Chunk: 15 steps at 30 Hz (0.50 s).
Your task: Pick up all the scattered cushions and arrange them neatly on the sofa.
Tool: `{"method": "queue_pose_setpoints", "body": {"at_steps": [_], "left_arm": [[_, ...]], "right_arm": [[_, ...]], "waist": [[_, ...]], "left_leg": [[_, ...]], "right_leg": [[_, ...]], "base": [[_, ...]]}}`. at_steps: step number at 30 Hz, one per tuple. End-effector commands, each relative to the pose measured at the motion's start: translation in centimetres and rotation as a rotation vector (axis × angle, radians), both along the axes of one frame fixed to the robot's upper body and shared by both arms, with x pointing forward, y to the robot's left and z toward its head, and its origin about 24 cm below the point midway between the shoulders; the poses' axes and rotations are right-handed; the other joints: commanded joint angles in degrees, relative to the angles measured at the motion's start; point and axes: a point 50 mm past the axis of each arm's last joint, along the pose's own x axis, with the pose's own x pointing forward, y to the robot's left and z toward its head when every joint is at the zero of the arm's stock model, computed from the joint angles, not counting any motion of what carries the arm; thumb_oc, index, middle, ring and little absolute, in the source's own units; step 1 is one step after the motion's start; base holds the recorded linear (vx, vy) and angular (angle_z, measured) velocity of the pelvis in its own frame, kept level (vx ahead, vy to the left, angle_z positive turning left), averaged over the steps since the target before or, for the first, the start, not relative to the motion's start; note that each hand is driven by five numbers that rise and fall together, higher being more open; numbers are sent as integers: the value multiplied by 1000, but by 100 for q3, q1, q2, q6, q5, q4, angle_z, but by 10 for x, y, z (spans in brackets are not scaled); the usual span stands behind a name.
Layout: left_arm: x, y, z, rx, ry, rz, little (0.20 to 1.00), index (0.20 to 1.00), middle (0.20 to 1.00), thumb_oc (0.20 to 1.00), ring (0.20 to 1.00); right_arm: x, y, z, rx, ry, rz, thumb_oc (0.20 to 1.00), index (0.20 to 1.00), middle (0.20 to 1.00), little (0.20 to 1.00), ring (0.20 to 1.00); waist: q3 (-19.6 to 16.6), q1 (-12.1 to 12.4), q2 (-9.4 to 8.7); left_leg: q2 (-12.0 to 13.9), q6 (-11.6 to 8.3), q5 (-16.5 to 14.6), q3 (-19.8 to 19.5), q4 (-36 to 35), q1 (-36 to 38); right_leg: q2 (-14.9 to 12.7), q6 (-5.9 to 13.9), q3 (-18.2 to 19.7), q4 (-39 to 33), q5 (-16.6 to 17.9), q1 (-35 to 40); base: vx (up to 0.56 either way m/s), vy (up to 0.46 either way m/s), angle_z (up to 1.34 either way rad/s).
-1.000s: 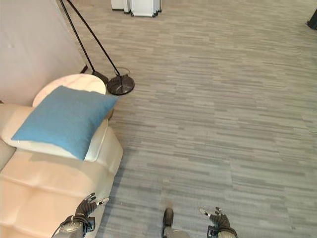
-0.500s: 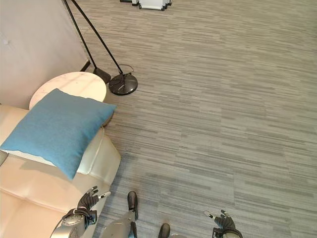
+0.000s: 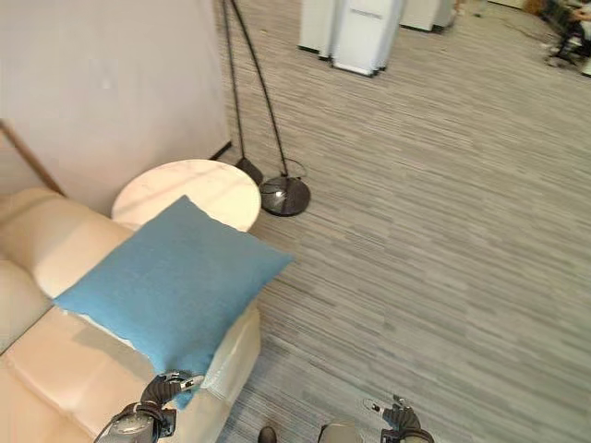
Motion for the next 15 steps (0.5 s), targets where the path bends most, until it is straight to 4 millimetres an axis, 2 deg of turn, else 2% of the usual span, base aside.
{"method": "queue_pose_setpoints", "body": {"at_steps": [1,2,3,4,5,8,10,11,13,14,15], "left_arm": [[15,18,16,58,-90,17,1000,1000,1000,1000,1000],[15,19,16,64,-89,16,1000,1000,1000,1000,1000],[15,19,16,64,-90,16,1000,1000,1000,1000,1000],[14,24,18,77,-94,24,1000,1000,1000,1000,1000],[14,26,17,82,-92,32,1000,1000,1000,1000,1000],[13,29,17,87,-93,48,1000,1000,1000,1000,1000],[13,29,17,87,-93,48,1000,1000,1000,1000,1000],[8,28,11,72,-63,70,1000,1000,1000,1000,1000],[6,28,9,67,-53,78,1000,1000,1000,1000,1000],[3,25,6,35,-40,110,1000,1000,1000,1000,1000],[2,23,3,16,-32,125,1000,1000,1000,1000,1000]], "right_arm": [[11,-7,7,-34,-39,14,1000,1000,1000,1000,1000],[10,-7,6,-34,-37,14,1000,1000,1000,1000,1000],[10,-7,6,-34,-37,14,1000,1000,1000,1000,1000],[7,-7,5,-32,-27,16,1000,1000,1000,1000,1000],[6,-6,4,-29,-21,18,1000,1000,1000,1000,1000],[6,-8,5,-33,-22,19,1000,1000,1000,1000,1000],[6,-8,5,-33,-22,19,1000,1000,1000,1000,1000],[3,-8,4,-22,-20,12,1000,1000,1000,1000,1000],[2,-8,3,-22,-15,15,1000,1000,1000,1000,1000],[6,-10,5,-34,-24,24,1000,1000,1000,1000,1000],[8,-11,7,-30,-38,20,1000,1000,1000,1000,1000]], "waist": [[311,22,52],[314,24,37],[309,30,39],[317,73,-13],[326,73,-43],[307,42,-109],[313,29,-105],[230,35,-168],[181,3,-160],[117,5,-129],[92,-9,-129]], "left_leg": [[555,-375,-405,-176,-141,0],[562,-390,-435,-244,-141,37],[565,-390,-431,-239,-141,29],[571,-435,-474,-386,-141,122],[573,-469,-490,-481,-141,152],[596,-543,-545,-801,-141,278],[601,-545,-546,-815,-141,284],[746,-691,-592,-1230,-141,467],[851,-727,-594,-1282,-141,487],[1086,-850,-469,-1396,-141,469],[1157,-915,-394,-1500,-44,354]], "right_leg": [[530,83,458,-2486,1110,975],[607,122,717,-3012,1237,960],[613,121,720,-3044,1261,965],[654,251,1141,-3757,1578,836],[699,289,1305,-3998,1666,788],[773,365,1702,-4077,1763,739],[774,364,1688,-4072,1756,748],[865,278,1825,-3826,1582,857],[892,222,1711,-3725,1517,900],[1036,59,1587,-3567,1280,946],[1061,-25,1455,-3589,1200,1012]], "base": [[194,-101,52],[194,-100,44],[230,-141,40],[234,-176,28],[308,-236,30],[235,-207,50],[207,-247,91],[404,-531,114],[330,-493,119],[222,-473,92],[221,-474,76]]}}
